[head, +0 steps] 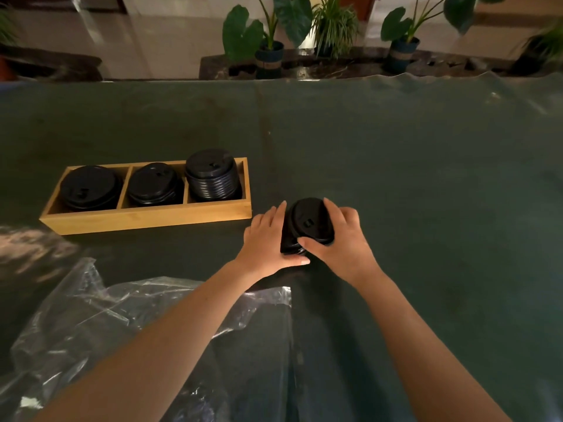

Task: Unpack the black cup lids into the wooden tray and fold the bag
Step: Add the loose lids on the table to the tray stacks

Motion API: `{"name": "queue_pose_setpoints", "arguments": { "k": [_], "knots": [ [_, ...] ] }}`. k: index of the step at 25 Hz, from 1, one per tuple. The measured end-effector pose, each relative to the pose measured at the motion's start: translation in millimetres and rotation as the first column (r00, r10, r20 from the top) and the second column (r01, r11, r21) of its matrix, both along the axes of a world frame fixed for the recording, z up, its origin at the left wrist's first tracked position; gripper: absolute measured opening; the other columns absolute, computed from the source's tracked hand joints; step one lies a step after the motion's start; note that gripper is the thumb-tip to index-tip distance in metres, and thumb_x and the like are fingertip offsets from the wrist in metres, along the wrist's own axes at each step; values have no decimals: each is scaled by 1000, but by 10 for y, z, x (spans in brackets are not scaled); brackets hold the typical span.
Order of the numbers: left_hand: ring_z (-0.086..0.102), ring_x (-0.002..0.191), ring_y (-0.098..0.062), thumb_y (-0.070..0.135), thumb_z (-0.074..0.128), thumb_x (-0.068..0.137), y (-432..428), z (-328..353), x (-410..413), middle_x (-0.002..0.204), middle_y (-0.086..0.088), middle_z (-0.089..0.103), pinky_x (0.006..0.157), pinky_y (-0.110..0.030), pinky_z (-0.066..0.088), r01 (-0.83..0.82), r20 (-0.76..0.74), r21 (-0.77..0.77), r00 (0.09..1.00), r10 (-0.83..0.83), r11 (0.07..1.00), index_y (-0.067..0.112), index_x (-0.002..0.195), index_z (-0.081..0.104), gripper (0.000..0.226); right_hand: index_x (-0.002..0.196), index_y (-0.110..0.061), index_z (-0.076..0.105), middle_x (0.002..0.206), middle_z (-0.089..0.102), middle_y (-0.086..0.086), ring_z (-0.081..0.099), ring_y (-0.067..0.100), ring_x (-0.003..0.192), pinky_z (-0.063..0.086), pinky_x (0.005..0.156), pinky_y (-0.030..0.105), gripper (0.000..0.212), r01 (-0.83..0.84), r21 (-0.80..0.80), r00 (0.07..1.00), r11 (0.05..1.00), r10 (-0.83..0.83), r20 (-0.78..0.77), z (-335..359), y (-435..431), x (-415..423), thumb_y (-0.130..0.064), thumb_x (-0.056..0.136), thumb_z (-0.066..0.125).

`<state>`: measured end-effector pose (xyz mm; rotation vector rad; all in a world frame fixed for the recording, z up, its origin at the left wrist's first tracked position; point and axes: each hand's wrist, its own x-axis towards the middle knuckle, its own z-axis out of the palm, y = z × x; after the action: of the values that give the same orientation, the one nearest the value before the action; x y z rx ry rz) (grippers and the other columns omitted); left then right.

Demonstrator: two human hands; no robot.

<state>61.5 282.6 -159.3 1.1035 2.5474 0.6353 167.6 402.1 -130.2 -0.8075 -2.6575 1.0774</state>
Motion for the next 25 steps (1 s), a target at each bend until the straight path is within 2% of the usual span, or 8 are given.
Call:
{"name": "queue_pose_setpoints", "arguments": {
  "k": [4, 8, 11, 18, 21, 23, 24, 25],
  "knots": [
    [6, 144, -30, 30, 79, 71, -151, 120, -102, 157, -10, 11, 115, -44, 13, -50, 246, 21, 968, 43, 999, 14, 149, -2, 113, 146, -23, 21, 134, 29, 1, 41, 21, 122, 44, 99, 36, 86, -86, -4, 996, 996, 86, 38, -88, -78, -167, -39, 77, 69],
    [25, 138, -30, 14, 63, 77, -226, 164, -171, 150, -8, 32, 111, -47, 29, -208, 438, 64, 885, 160, 976, 21, 150, 9, 90, 145, -22, 22, 134, 31, 6, 36, 24, 124, 40, 104, 43, 87, -158, 102, 984, 982, 148, 101, -166, -141, -272, -42, 76, 69],
    [38, 130, -27, 21, 54, 83, -168, 156, -152, 145, -7, 40, 105, -44, 38, -360, 567, 88, 785, 250, 929, 22, 147, 24, 70, 145, -22, 23, 134, 33, 8, 34, 26, 124, 36, 104, 43, 86, -180, 197, 976, 964, 150, 156, -230, -190, -307, -48, 76, 67],
    [49, 114, -34, 28, 50, 93, 33, 92, -94, 115, -19, 58, 98, -45, 40, -325, 224, 24, 923, 312, 945, 7, 119, 56, 33, 147, -24, 20, 136, 33, 8, 32, 27, 122, 31, 103, 41, 88, -166, 265, 976, 950, 120, 181, -320, -222, -337, -53, 76, 63],
    [48, 113, -35, 27, 54, 91, 58, 88, -111, 119, -20, 54, 99, -44, 40, -317, 189, -17, 930, 315, 948, 7, 120, 56, 35, 147, -23, 17, 139, 33, 7, 32, 25, 128, 34, 104, 39, 91, -54, -88, 987, 995, 67, 149, -280, -113, -304, -42, 74, 69],
    [49, 113, -36, 28, 57, 91, 68, 96, -112, 123, -20, 51, 98, -45, 41, -326, 213, -33, 921, 325, 945, 7, 120, 55, 37, 134, -16, 42, 123, 51, 7, 49, 23, 114, 41, 88, 26, 60, 161, -327, 984, 931, -127, 124, -218, -28, -311, -31, 79, 61],
    [50, 113, -37, 28, 58, 90, 81, 105, -111, 124, -21, 50, 97, -44, 42, -327, 221, -46, 918, 329, 944, 6, 121, 55, 38, 107, -16, 57, 101, 58, 5, 55, 22, 95, 42, 72, 20, 27, 242, -343, 968, 907, -203, 147, -210, 9, -329, -27, 82, 56],
    [50, 113, -36, 28, 58, 90, 98, 109, -109, 125, -21, 49, 97, -44, 43, -328, 222, -63, 916, 334, 943, 5, 121, 54, 39, 75, -18, 54, 77, 53, 2, 52, 21, 74, 37, 56, 16, 12, 278, -292, 958, 915, -242, 155, -184, 18, -352, -25, 85, 51]
  ]
}}
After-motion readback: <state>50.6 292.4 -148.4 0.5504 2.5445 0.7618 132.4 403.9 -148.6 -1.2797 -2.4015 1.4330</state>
